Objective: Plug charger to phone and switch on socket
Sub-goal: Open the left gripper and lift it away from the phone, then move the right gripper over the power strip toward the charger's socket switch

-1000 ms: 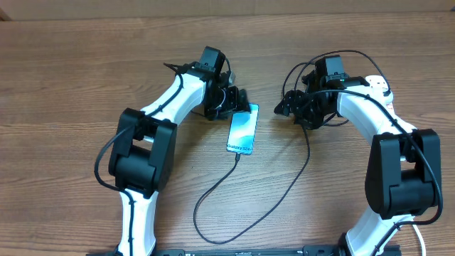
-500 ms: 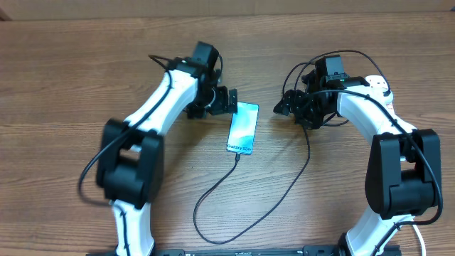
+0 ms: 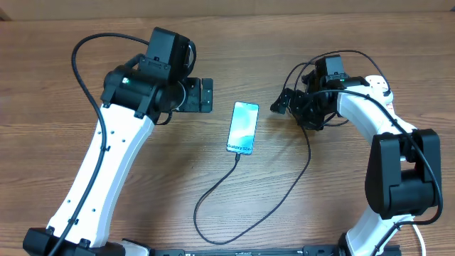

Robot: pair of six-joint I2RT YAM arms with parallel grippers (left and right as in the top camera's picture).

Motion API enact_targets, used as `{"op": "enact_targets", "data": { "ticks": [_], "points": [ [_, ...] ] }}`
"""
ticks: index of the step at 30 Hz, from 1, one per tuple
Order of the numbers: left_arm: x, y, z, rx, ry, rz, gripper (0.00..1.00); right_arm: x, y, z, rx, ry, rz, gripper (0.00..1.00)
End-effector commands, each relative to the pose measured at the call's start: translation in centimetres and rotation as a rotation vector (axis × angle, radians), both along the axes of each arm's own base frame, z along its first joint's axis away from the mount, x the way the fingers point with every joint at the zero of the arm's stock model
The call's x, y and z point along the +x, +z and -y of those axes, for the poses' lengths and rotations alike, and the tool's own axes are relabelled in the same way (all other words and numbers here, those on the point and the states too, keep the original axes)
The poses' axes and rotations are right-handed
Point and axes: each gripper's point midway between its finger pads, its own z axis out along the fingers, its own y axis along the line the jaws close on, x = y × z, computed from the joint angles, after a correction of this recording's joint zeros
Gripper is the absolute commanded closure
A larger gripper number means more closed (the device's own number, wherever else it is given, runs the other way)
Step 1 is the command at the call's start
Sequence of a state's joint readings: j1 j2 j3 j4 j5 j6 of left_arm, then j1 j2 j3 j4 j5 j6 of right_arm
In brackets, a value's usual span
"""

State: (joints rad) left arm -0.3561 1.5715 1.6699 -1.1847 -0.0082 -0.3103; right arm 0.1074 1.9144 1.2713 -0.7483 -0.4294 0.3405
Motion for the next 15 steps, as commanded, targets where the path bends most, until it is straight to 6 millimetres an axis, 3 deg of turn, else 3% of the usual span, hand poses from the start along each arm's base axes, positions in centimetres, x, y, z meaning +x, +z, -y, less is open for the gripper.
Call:
{"op": "enact_targets", "data": {
  "ticks": [1,8,15],
  "points": [
    [0.0,-0.1,-0.6,0.034,-0.003,-0.002,0.00,0.2,0.5,0.0,-0.008,0.001,0.017,0.00],
    [0.1,-0.1,-0.5,0.033,-0.003,0.001,0.00,0.0,1.3,-1.1,0.063,0.019,0.009,0.00],
    [0.1,-0.1,-0.5,0.033,-0.003,0.001,0.01,1.2,5.2,-1.7,0.092,0.055,0.032,0.00]
  ]
}}
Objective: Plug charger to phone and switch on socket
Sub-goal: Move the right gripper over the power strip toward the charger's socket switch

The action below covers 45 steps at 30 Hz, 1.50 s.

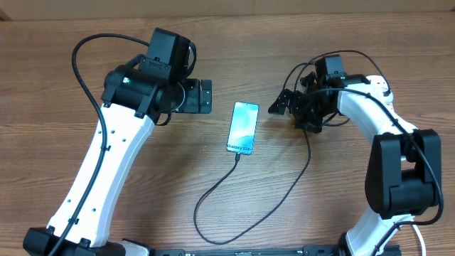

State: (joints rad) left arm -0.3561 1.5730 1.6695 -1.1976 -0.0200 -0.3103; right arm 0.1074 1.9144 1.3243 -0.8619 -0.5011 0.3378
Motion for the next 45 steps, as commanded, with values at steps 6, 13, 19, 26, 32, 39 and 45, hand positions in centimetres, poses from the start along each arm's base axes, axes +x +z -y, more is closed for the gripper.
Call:
{"op": "enact_targets", "data": {
  "ticks": [6,13,19,26,32,39,45],
  "points": [
    [0.3,0.1,-0.2,0.018,-0.009,0.011,0.01,5.1,11.3,1.0,-0.092,0.025,0.206,0.00],
    [0.3,0.1,-0.2,0.018,-0.009,0.011,0.00,8.0,17.5,8.9,-0.509,-0.135,0.360,0.00],
    [0.3,0.2,-0.2,0.018,-0.009,0.011,0.01,8.2,18.3,14.8,-0.540,-0.267,0.342,0.00],
    [0.3,0.1,-0.2,0.018,-0.009,0.011,0.01,7.1,18.7,22.0,-0.321,-0.362,0.334,0.00],
    [0.3,0.1,-0.2,0.018,-0.009,0.011,0.00,5.7,18.5,28.3,-0.355,-0.427,0.348,0.00],
    [0.3,0.1,-0.2,0.018,-0.009,0.011,0.01,5.5,15.4,31.6,-0.423,-0.375,0.324,0.00],
    [0.3,0.2,-0.2,0.018,-0.009,0.011,0.00,5.7,11.6,32.0,-0.408,-0.368,0.241,0.00]
  ]
}}
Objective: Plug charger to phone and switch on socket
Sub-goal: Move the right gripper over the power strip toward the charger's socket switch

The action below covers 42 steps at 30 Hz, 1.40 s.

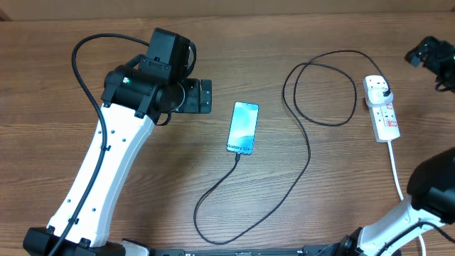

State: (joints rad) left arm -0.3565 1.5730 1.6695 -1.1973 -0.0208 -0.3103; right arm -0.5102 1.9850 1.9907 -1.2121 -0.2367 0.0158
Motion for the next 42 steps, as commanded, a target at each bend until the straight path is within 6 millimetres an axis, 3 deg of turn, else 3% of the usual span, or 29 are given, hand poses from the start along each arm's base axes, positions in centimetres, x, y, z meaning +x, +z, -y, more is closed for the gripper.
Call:
{"op": "enact_targets", "data": {
  "ticks": [1,9,19,37,42],
  "points": [
    [0.3,0.1,-0.2,0.017,-0.009,0.010,0.00,0.0,-3.1,0.3,0.011,0.018,-0.061,0.00],
    [0.3,0.1,-0.2,0.017,-0.009,0.010,0.00,-0.1,-7.7,0.1,0.038,0.068,-0.124,0.00],
    [0.3,0.1,-0.2,0.017,-0.009,0.010,0.00,0.0,-12.5,-3.0,0.178,0.123,-0.080,0.00],
    [0.3,0.1,-0.2,0.017,-0.009,0.010,0.00,0.8,-13.1,-3.1,0.158,0.175,-0.026,0.00],
    [0.3,0.1,-0.2,0.017,-0.009,0.010,0.00,0.4,-14.3,-3.5,0.167,0.175,-0.036,0.00]
  ]
}}
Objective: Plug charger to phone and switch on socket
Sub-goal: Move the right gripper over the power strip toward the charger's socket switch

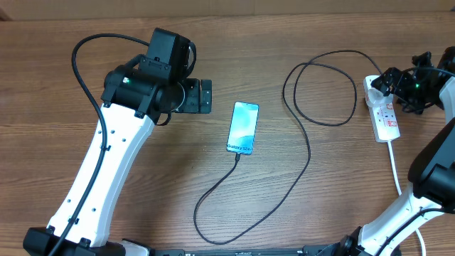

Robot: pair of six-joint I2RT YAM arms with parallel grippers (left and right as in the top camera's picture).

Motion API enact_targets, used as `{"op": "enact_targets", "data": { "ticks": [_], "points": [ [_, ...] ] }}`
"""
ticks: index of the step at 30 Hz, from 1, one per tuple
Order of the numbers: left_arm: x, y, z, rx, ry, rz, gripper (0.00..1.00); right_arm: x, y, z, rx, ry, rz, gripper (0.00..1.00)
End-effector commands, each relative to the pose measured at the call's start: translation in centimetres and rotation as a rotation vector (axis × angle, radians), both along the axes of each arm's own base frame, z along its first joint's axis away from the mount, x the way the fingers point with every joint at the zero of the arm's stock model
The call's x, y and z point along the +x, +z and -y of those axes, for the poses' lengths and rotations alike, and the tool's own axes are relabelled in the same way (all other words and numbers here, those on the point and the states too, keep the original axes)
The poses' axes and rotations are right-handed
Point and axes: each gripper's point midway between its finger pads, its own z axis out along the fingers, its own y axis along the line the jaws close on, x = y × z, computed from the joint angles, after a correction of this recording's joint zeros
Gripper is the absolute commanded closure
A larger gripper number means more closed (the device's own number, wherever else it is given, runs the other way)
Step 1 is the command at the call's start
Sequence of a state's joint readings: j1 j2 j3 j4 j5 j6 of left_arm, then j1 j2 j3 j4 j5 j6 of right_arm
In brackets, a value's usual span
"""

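Observation:
The phone [242, 128] lies screen-up at mid-table, lit, with the black charger cable [307, 153] plugged into its near end. The cable loops toward the white socket strip [385, 119] at the right, where the charger plug [374, 84] sits in the strip's far end. My right gripper [384, 77] hovers at that far end, right beside the plug; its fingers look shut with nothing in them. Left of the phone and apart from it, my left gripper [205, 96] is open and holds nothing.
The cable makes a wide loop [320, 89] between phone and strip and a long bend [213, 213] toward the table's near edge. The strip's white lead [395, 171] runs toward the near right. My left arm [106, 163] crosses the left half of the table.
My right gripper was raised near the far right corner, away from the strip. It now sits lower and further left, at the strip's far end by the plug. Phone, cable and left arm are unchanged.
At the two oldest moments my right arm reached in over the cable loop, right of the phone, covering the socket strip; the cable was in the phone. Then the arm was drawn back to the far right, baring the strip. Now its gripper is at the strip's plug end.

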State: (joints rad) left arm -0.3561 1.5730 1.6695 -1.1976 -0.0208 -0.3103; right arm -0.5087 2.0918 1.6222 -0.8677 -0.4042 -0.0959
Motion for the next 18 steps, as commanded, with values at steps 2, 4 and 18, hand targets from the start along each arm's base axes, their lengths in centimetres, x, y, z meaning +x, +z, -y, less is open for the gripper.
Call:
{"op": "enact_targets", "data": {
  "ticks": [2,4,18],
  "points": [
    [0.3,0.1,-0.2,0.017,-0.009,0.011,0.00,-0.7,-1.4,-0.9,0.023,0.018,-0.019,0.00],
    [0.3,0.1,-0.2,0.017,-0.009,0.011,0.00,-0.7,-1.4,-1.1,0.030,0.020,-0.016,0.00],
    [0.3,0.1,-0.2,0.017,-0.009,0.011,0.00,-0.7,-2.9,-2.4,0.072,0.041,0.011,0.02]
  ]
}}
